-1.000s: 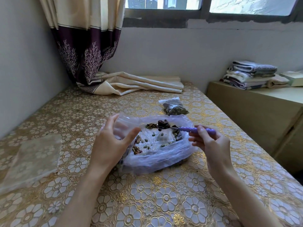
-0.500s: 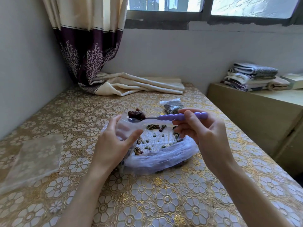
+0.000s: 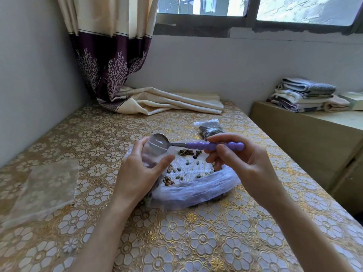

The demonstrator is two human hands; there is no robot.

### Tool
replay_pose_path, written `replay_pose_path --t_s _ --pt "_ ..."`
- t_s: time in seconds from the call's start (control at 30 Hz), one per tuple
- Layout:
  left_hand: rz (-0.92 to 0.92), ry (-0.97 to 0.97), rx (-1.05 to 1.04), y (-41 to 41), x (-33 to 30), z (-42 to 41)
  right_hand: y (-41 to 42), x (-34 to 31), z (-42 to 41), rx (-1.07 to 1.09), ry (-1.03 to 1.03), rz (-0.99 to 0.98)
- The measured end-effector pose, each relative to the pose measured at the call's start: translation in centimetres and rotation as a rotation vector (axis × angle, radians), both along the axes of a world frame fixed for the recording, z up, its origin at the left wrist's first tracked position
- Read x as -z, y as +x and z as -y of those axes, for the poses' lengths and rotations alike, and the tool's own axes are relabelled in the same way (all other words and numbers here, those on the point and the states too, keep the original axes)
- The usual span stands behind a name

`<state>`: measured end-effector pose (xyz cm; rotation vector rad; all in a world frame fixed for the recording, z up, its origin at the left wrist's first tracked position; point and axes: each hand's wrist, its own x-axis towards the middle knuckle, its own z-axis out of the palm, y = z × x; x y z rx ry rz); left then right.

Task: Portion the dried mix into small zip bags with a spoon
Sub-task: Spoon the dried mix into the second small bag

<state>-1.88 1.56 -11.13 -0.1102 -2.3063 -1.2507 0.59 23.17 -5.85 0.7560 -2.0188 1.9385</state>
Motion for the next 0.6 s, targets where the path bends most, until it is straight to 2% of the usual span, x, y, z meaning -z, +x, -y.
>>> replay_pose_path --t_s 0.13,0.27,0.4,0.6 --pt "0.003 -0.028 -0.023 0.0 0.0 0.0 -0.6 0.3 -0.5 0.021 -0.144 0.07" --pt "0.01 -0.034 -0.017 0.0 -0.2 -0.1 -2.2 1.0 -2.3 0.074 -0.329 0.245" --pt "0.01 -0.04 -0.011 0.1 -0.3 -0.2 -4.6 1.8 -3.8 0.211 -0.295 0.399" --pt "0.011 -0.029 -0.004 0.1 -0.3 -0.3 -7.3 1.2 -4.5 0.271 -0.259 0.452"
